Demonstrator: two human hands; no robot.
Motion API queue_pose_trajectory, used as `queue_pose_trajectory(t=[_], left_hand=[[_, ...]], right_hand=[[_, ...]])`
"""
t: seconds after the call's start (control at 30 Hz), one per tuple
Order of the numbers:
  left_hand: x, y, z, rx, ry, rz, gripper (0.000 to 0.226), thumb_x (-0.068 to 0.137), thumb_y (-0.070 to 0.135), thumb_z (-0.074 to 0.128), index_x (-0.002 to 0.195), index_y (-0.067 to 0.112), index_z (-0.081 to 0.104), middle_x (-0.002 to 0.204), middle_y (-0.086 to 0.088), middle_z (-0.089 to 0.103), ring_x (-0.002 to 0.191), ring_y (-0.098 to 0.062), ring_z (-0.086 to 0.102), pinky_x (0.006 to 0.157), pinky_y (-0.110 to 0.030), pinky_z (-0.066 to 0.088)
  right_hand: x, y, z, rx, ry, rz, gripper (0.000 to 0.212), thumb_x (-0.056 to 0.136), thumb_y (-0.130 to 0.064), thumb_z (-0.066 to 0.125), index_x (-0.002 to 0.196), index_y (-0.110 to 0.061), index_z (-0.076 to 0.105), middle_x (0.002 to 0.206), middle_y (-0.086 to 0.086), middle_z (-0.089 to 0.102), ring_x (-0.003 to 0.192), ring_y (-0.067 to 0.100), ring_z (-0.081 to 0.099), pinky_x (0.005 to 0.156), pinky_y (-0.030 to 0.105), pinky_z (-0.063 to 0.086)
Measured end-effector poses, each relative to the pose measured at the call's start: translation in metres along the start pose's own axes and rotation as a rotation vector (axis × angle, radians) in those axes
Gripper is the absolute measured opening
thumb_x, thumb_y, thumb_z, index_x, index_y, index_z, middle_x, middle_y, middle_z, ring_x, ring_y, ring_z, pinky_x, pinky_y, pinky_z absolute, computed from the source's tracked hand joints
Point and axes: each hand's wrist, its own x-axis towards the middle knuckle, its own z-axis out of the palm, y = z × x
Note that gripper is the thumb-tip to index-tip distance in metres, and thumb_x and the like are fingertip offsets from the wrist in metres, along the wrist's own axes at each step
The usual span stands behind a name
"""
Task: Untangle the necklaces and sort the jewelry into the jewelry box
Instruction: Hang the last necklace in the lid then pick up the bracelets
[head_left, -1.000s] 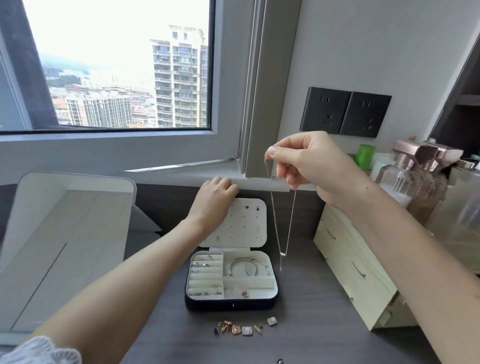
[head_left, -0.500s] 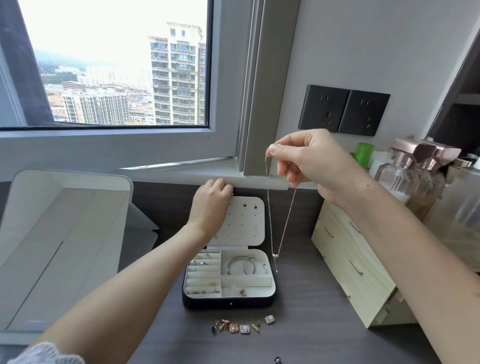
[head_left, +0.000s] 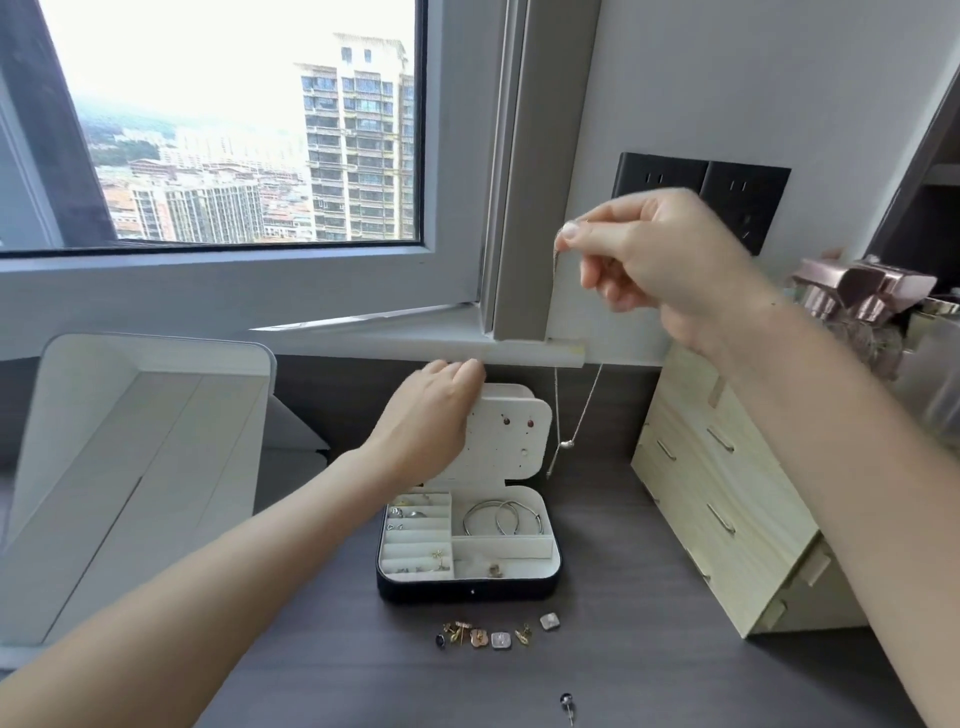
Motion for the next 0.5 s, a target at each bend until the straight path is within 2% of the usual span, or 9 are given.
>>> queue_pose_trajectory(t=[0.1, 0.17, 0.27, 0.3, 0.37, 0.43, 0.5], left_hand=[[-0.026, 0.01, -0.014, -0.189, -0.089, 0.047, 0.008, 0.088, 0.012, 0.042, 0.08, 0.011, 0.044, 0.071, 0.002, 0.052, 0.066, -0.023, 0.046, 0.057, -0.037, 0.042], [-0.042, 0.013, -0.025, -0.273, -0.181, 0.08, 0.018, 0.086, 0.028, 0.037, 0.081, 0.017, 0.049, 0.075, 0.008, 0.055, 0.071, -0.018, 0.05, 0.062, -0.032, 0.044], [-0.052, 0.012, -0.033, -0.378, -0.38, 0.041, 0.021, 0.082, 0.041, 0.046, 0.084, 0.024, 0.059, 0.085, 0.014, 0.059, 0.083, -0.006, 0.053, 0.075, -0.023, 0.044], [-0.052, 0.011, -0.034, -0.425, -0.409, -0.006, 0.021, 0.083, 0.041, 0.05, 0.085, 0.024, 0.061, 0.088, 0.015, 0.06, 0.085, -0.002, 0.052, 0.077, -0.02, 0.043], [-0.049, 0.005, -0.03, -0.441, -0.344, -0.099, 0.014, 0.086, 0.03, 0.054, 0.086, 0.021, 0.065, 0.091, 0.011, 0.062, 0.087, -0.004, 0.054, 0.078, -0.022, 0.043], [-0.041, -0.005, -0.021, -0.288, -0.261, -0.193, 0.014, 0.089, 0.015, 0.053, 0.092, 0.016, 0.067, 0.095, 0.005, 0.064, 0.092, -0.014, 0.055, 0.081, -0.027, 0.043], [-0.033, -0.013, -0.008, -0.113, -0.268, -0.249, 0.023, 0.09, 0.01, 0.047, 0.102, 0.016, 0.065, 0.104, 0.002, 0.064, 0.099, -0.021, 0.052, 0.084, -0.029, 0.04]], right_hand=[[0.011, -0.014, -0.005, 0.016, 0.032, -0.026, 0.012, 0.086, -0.013, 0.061, 0.079, -0.006, 0.068, 0.046, -0.003, 0.053, 0.039, 0.008, 0.039, 0.04, 0.017, 0.031], [0.019, -0.019, -0.003, 0.008, 0.034, -0.035, 0.01, 0.085, -0.013, 0.062, 0.083, -0.005, 0.068, 0.046, -0.003, 0.052, 0.038, 0.008, 0.039, 0.04, 0.016, 0.03], [0.029, -0.015, 0.007, -0.032, 0.035, -0.014, 0.016, 0.084, -0.013, 0.062, 0.092, -0.001, 0.068, 0.047, -0.001, 0.053, 0.037, 0.008, 0.04, 0.041, 0.015, 0.031], [0.032, -0.011, 0.011, -0.039, 0.035, -0.005, 0.017, 0.085, -0.013, 0.062, 0.093, 0.0, 0.067, 0.048, -0.001, 0.054, 0.036, 0.007, 0.04, 0.041, 0.015, 0.031], [0.035, -0.004, 0.017, -0.037, 0.037, 0.009, 0.016, 0.085, -0.012, 0.062, 0.093, 0.0, 0.067, 0.05, 0.001, 0.054, 0.035, 0.007, 0.041, 0.04, 0.016, 0.032], [0.037, 0.003, 0.024, -0.011, 0.034, 0.012, 0.013, 0.085, -0.012, 0.061, 0.09, -0.001, 0.067, 0.051, 0.001, 0.055, 0.036, 0.007, 0.042, 0.041, 0.017, 0.034], [0.039, 0.009, 0.032, 0.012, 0.011, 0.008, 0.011, 0.086, -0.012, 0.061, 0.089, -0.003, 0.066, 0.052, 0.0, 0.056, 0.038, 0.007, 0.044, 0.042, 0.018, 0.036]])
